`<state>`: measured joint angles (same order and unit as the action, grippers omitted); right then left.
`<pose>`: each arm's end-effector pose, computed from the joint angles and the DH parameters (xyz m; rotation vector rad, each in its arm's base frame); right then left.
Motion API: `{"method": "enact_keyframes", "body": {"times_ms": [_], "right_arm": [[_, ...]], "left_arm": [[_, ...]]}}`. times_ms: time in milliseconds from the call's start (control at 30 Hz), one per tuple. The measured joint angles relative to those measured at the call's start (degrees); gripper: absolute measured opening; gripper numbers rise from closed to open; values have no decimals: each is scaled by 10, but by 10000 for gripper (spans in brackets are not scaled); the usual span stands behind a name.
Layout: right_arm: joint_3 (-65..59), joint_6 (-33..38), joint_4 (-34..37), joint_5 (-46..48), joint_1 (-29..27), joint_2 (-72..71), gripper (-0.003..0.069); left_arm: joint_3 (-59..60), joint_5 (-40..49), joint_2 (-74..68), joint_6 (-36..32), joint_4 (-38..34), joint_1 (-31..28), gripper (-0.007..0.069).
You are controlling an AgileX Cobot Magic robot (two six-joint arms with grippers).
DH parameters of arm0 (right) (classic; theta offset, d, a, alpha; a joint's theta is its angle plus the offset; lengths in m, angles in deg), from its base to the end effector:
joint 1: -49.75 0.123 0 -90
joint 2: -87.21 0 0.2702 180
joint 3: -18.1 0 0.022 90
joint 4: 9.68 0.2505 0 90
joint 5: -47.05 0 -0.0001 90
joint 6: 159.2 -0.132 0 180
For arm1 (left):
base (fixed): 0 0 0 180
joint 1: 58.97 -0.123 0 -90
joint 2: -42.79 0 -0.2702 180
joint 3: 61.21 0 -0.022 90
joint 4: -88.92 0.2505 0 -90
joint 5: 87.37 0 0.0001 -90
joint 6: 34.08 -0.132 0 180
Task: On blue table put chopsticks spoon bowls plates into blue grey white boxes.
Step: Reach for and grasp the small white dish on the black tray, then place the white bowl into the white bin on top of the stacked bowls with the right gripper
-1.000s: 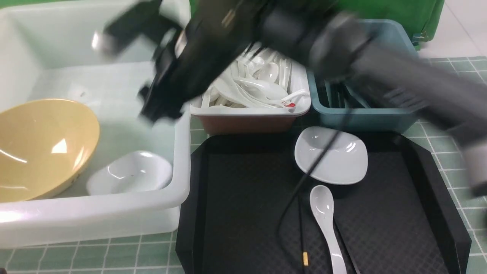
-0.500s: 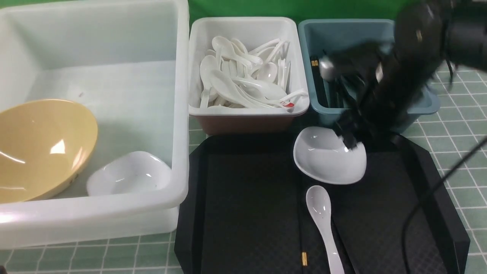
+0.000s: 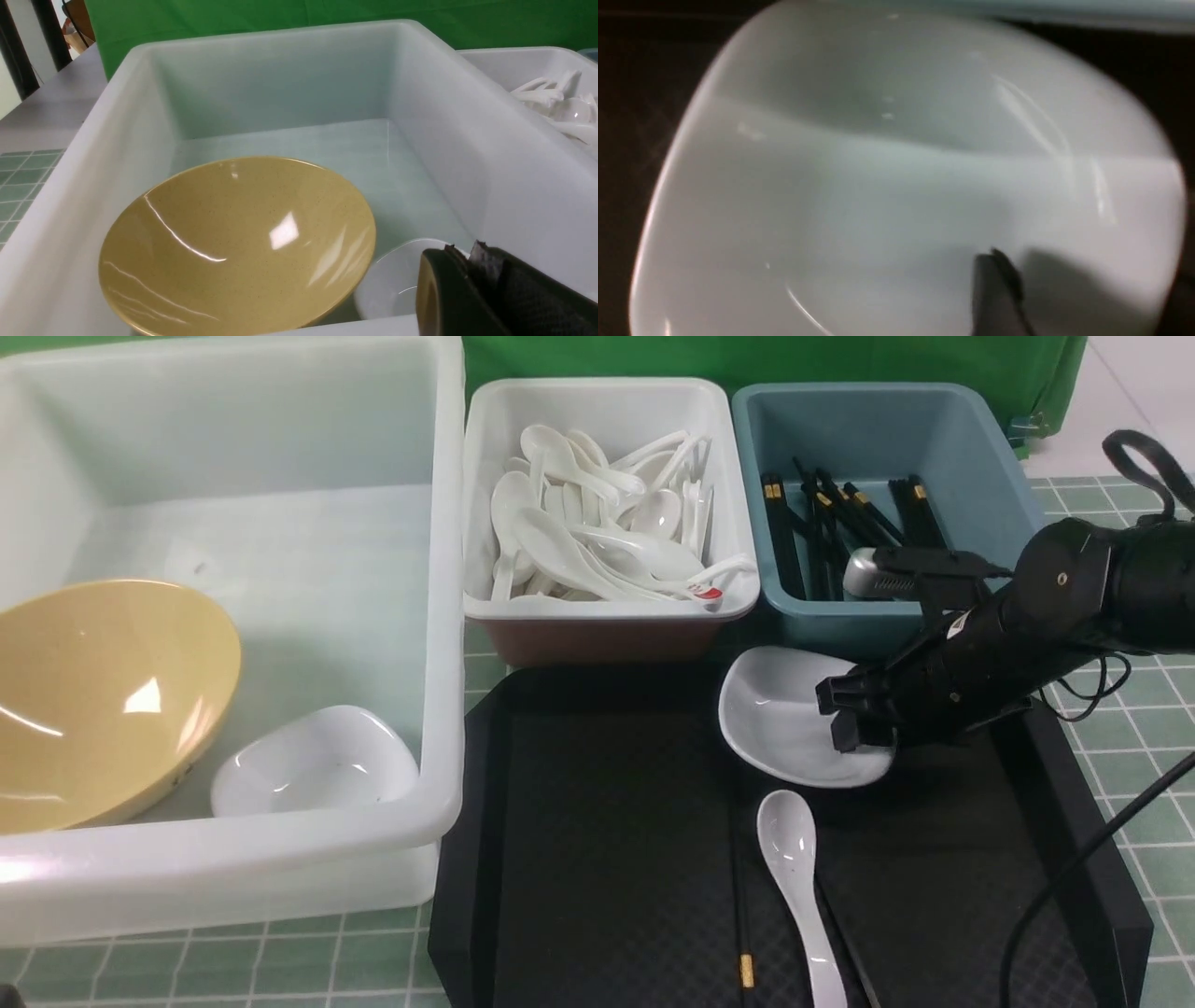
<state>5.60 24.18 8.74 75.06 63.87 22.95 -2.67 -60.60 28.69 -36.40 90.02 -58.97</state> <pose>0.3664 0.1124 0.1103 -0.0717 2.7319 0.3401 0.1007 0.0011 0.2629 0.0436 1.7347 0.0499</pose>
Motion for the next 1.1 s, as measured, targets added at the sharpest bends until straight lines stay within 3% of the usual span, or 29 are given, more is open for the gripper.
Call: {"method": "enact_keyframes", "body": {"times_ms": [233, 500, 633, 700, 733, 833, 900, 1100], "right_arm": [[-1, 47, 18, 36, -2, -74, 81], [-6, 96, -1, 115, 17, -201, 71], [27, 101, 27, 85, 78, -258, 71], [85, 122, 50, 32, 146, -256, 71], [90, 122, 50, 32, 153, -256, 71], [192, 167, 66, -23, 260, -194, 71], [243, 202, 69, -31, 296, -142, 71], [379, 319, 71, -27, 330, 42, 71]], "left_arm": [[2, -1, 0, 0, 4, 0, 24], [2, -3, 0, 1, 4, 0, 24], [2, -4, 0, 1, 4, 0, 24], [2, -5, 0, 1, 4, 0, 24], [2, -5, 0, 1, 4, 0, 24], [2, -6, 0, 1, 4, 0, 24], [2, -6, 0, 1, 4, 0, 24], [2, -7, 0, 1, 4, 0, 24]]}}
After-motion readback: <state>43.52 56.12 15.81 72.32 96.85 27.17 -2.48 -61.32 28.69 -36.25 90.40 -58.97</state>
